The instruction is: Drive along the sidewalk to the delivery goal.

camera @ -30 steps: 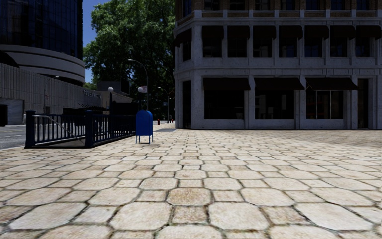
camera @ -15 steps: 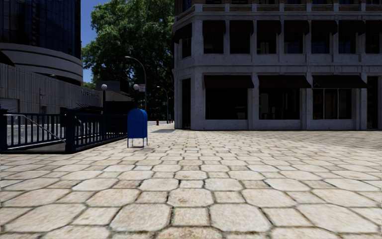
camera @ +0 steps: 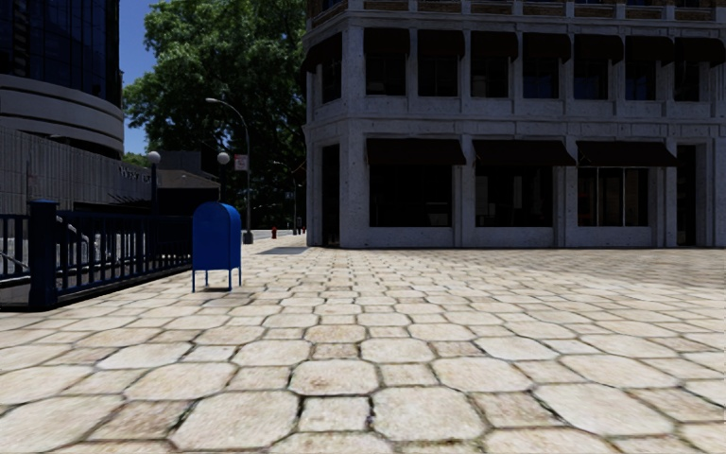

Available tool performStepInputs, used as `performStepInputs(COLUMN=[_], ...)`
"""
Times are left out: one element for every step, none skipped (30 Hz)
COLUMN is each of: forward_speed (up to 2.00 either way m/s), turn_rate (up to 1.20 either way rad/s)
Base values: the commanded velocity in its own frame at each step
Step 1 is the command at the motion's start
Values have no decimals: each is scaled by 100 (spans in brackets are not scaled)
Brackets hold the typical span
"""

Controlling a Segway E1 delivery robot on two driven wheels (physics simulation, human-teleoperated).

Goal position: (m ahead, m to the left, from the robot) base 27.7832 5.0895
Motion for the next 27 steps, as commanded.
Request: performStepInputs(forward_speed=[160, 160, 160, 160, 160, 160, 160, 171, 187, 187, 200, 200, 200, 200, 200, 200, 200, 200, 200, 200, 200, 200, 193, 189, 189, 185, 184], turn_rate=[0, 0, 0, 0, 0, 0, 0, 0, 0, 0, 0, 0, 0, 0, 0, 0, 0, 0, 0, 0, 0, 0, 0, 0, 0, 0, 0])
